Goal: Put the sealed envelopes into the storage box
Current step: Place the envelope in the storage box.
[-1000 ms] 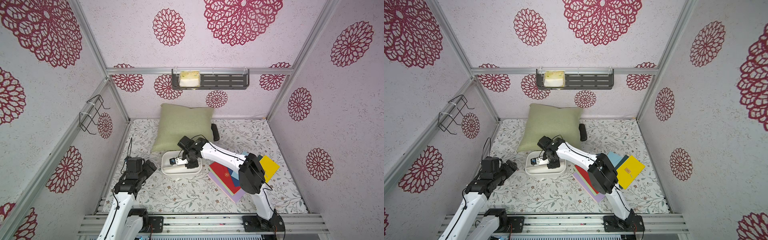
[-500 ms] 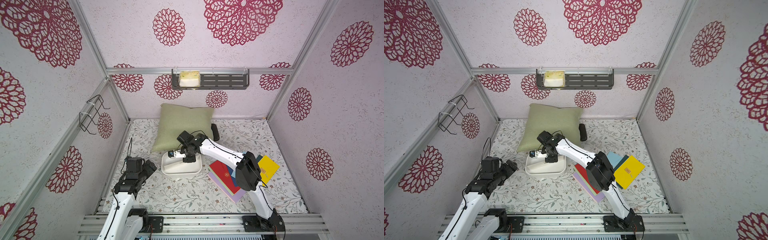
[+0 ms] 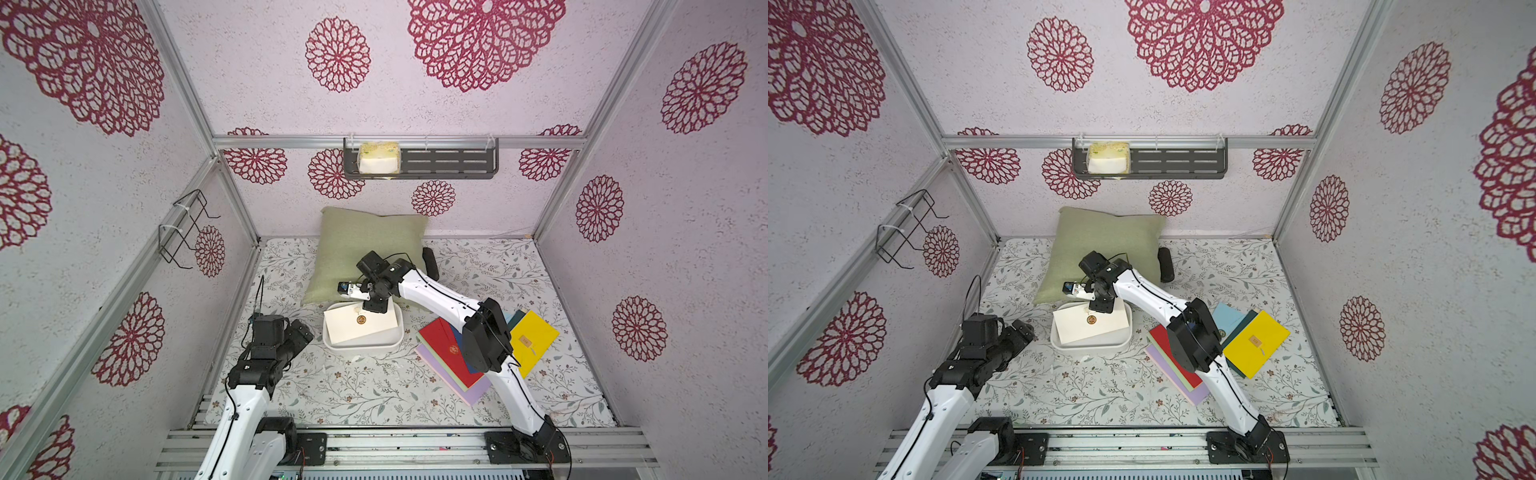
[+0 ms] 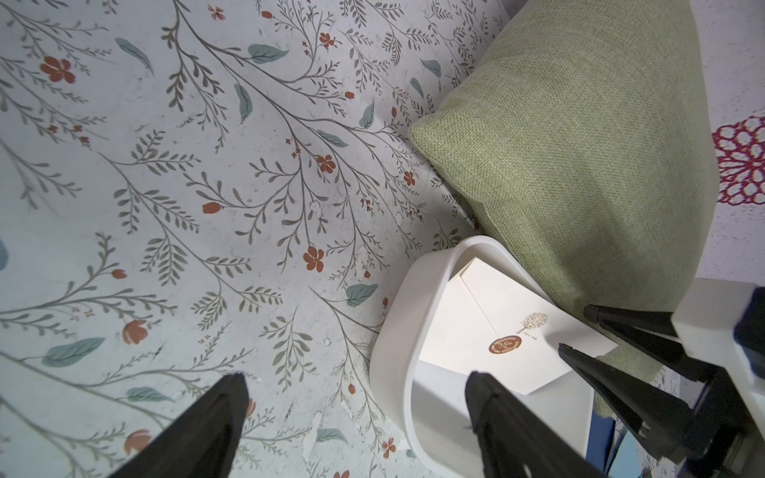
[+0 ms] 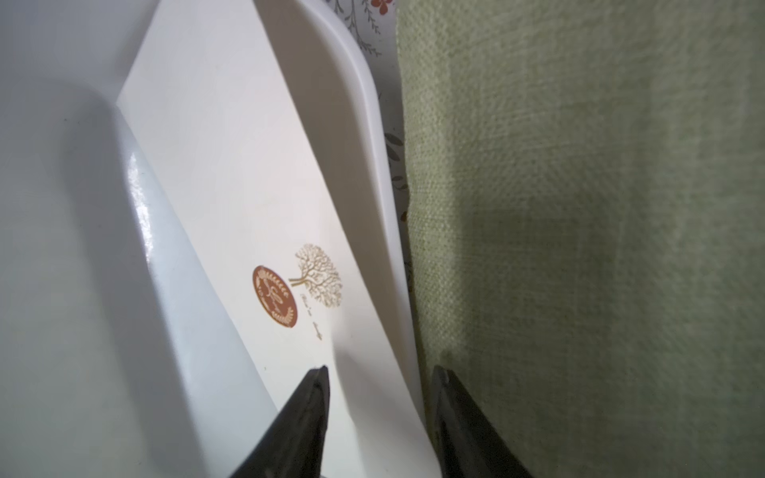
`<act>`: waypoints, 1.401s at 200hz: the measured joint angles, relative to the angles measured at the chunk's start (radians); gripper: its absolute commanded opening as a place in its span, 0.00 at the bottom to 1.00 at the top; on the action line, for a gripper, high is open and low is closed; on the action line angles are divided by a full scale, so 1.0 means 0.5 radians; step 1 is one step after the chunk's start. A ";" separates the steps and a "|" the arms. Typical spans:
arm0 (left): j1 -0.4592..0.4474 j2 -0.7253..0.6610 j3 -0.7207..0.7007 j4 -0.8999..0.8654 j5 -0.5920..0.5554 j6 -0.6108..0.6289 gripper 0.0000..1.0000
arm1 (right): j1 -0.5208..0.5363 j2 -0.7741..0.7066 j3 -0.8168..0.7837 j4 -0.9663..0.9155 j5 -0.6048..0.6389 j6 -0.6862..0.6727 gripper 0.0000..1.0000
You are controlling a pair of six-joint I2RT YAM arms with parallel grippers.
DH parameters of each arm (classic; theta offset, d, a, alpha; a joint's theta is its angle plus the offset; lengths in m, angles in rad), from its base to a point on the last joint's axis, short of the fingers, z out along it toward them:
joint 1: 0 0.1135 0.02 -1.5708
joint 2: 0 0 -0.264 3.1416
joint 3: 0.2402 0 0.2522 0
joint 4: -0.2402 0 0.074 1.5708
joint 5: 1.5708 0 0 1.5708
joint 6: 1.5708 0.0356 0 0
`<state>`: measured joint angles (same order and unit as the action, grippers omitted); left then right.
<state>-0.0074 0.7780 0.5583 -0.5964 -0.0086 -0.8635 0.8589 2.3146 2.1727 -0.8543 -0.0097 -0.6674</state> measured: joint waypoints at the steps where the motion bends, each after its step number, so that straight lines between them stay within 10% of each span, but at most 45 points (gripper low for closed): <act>1: 0.000 0.000 0.000 0.000 0.001 0.000 0.90 | 0.000 0.002 0.002 -0.002 0.000 0.006 0.47; 280: -0.081 0.182 -0.037 0.172 0.345 0.051 0.82 | -0.120 -0.040 -0.170 -0.114 -0.196 0.379 0.41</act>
<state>-0.0479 0.8692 0.5396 -0.5106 0.1638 -0.8379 0.7990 2.2948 2.0876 -0.9115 -0.1078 -0.4778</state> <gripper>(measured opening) 0.816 0.401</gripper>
